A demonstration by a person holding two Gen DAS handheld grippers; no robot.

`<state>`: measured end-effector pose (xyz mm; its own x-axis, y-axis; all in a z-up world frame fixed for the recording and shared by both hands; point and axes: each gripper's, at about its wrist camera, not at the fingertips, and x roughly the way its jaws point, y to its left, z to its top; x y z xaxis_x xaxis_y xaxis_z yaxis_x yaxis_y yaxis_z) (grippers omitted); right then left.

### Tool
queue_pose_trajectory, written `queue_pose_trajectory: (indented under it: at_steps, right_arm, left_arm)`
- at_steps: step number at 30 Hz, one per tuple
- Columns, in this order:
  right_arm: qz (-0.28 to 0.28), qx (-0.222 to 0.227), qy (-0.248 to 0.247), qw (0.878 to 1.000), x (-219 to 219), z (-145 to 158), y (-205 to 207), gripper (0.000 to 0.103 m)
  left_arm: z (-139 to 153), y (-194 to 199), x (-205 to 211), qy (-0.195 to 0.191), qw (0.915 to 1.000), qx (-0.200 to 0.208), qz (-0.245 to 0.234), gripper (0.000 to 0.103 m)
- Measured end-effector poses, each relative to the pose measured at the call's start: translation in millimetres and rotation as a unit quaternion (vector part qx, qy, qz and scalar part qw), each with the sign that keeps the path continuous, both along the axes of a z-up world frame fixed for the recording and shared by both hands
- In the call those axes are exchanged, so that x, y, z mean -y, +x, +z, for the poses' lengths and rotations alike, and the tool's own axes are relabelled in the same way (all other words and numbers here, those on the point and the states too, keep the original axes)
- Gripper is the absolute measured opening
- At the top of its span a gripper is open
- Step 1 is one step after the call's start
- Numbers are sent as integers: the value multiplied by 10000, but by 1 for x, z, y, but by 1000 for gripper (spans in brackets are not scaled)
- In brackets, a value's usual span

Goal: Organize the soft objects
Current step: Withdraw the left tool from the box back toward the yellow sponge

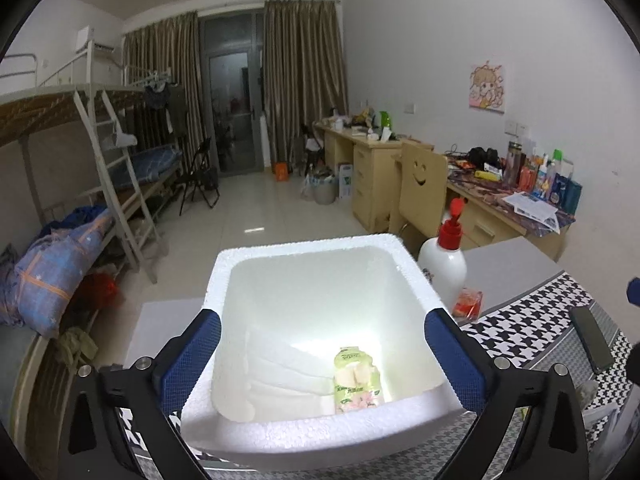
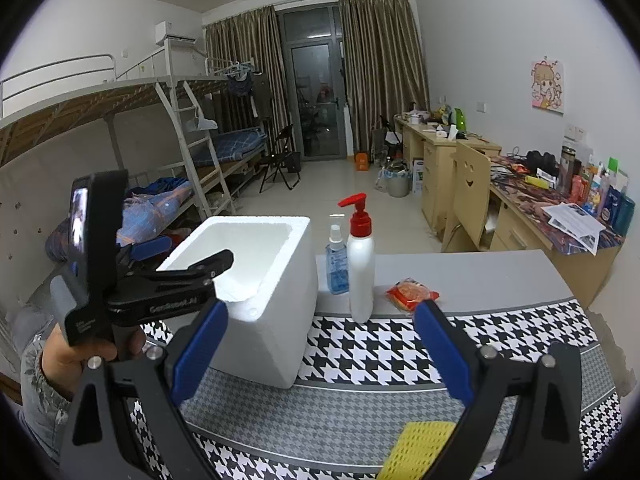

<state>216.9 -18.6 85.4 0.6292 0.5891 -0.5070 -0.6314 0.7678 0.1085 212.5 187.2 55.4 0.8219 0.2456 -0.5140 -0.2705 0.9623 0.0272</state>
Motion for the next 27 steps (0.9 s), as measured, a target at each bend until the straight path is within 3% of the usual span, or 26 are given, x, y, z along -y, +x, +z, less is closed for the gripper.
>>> queue_pose_trajectory:
  at_steps: [16,27]
  right_arm:
    - [-38,521,46,9986,17,26,-44,97]
    - [-103,666,-22,9977,31,22,-67,97]
  left_arm:
    - [32,-60,32,45,9985,548,-71,102]
    - [38,-95,64,240,9967,757,-146,102]
